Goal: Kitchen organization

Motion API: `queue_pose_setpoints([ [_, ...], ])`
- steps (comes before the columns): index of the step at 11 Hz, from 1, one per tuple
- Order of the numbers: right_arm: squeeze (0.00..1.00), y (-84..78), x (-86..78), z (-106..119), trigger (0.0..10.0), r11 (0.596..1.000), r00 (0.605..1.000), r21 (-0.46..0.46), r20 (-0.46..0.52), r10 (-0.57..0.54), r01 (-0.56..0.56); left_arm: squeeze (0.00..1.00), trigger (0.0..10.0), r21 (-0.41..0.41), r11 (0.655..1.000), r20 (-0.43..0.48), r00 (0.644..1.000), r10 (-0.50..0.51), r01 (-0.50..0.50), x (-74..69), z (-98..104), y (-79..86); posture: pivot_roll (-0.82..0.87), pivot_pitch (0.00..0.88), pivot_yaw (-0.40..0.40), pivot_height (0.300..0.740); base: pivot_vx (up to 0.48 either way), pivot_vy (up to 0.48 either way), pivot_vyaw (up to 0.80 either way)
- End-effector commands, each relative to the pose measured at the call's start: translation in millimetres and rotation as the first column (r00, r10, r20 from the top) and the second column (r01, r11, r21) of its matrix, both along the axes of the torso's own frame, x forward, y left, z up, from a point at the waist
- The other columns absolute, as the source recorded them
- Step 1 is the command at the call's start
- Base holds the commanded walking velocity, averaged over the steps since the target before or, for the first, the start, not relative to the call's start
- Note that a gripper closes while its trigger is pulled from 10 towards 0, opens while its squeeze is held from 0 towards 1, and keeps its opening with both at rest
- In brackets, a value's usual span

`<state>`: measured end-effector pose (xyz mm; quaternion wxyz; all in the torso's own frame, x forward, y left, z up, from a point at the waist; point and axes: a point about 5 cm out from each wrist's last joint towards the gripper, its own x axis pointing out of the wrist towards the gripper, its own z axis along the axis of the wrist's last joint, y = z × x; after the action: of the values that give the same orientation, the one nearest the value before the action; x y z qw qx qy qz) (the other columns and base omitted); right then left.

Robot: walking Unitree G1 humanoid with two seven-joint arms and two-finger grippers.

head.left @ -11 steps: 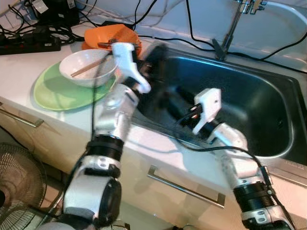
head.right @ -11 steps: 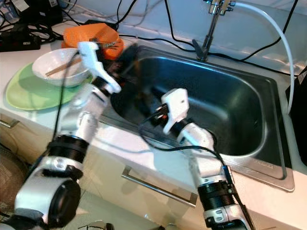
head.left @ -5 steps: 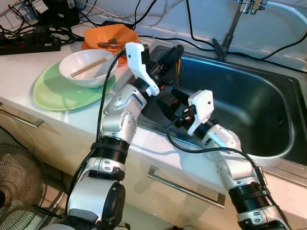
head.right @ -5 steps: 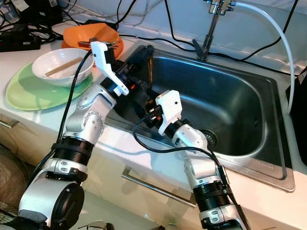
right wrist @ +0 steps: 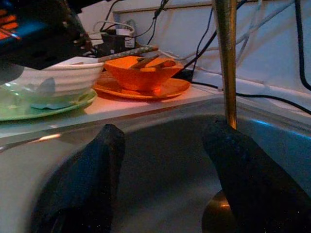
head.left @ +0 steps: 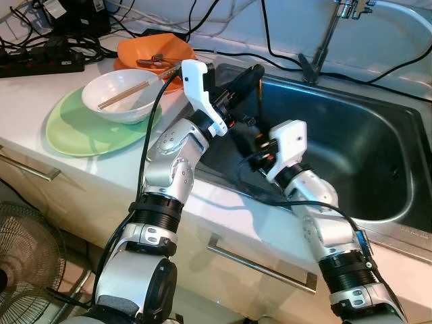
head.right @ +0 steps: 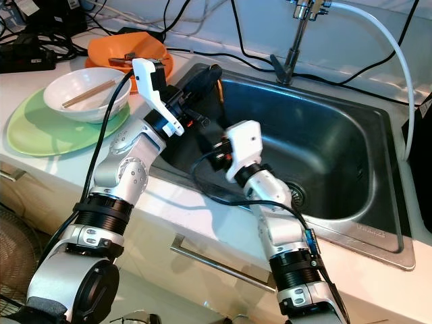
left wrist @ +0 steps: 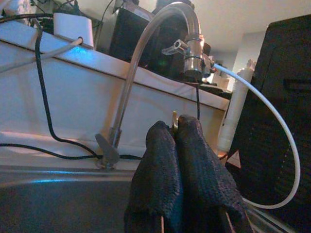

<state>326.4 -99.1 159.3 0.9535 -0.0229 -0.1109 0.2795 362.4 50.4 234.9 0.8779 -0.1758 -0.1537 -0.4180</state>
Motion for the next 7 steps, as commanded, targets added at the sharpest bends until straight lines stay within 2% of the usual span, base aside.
queue_pose_setpoints([
  [1,0.0,-8.6,3.3,6,10.0,0.999,0.999,-0.001,0.025,-0.038,0.038,0.0,10.0,0.023,1.0,0.001,1.0,-0.013,0.013,-1.7,-2,-1.2,0.03,0.06,-0.003,0.74,0.0,0.0,0.0],
  [3,0.0,-11.1,5.0,5,10.0,0.998,0.998,0.005,0.025,-0.065,0.065,0.0,10.0,0.027,1.0,-0.003,1.0,-0.016,0.016,-1.7,-2,-1.1,0.03,0.059,-0.001,0.74,0.0,0.0,0.0],
  [4,0.0,-9.5,3.9,7,10.0,0.999,0.999,0.036,0.025,-0.04,0.039,0.0,10.0,0.036,0.999,-0.009,1.0,-0.005,0.005,-0.5,-4,-0.3,0.03,0.06,0.003,0.74,0.0,0.0,0.0],
  [5,0.0,-8.1,2.0,8,10.0,0.999,1.0,0.052,0.018,-0.008,0.007,0.0,10.0,0.037,0.999,-0.015,1.0,0.003,-0.003,0.6,-5,1.1,0.03,0.06,0.005,0.74,0.0,0.0,0.0],
  [7,0.0,8.3,-10.5,-3,10.0,0.99,0.989,0.003,-0.026,0.143,-0.143,0.0,10.0,0.034,0.999,-0.009,1.0,0.025,-0.025,3.2,-2,2.8,0.02,0.06,0.007,0.74,0.0,0.0,0.0],
])
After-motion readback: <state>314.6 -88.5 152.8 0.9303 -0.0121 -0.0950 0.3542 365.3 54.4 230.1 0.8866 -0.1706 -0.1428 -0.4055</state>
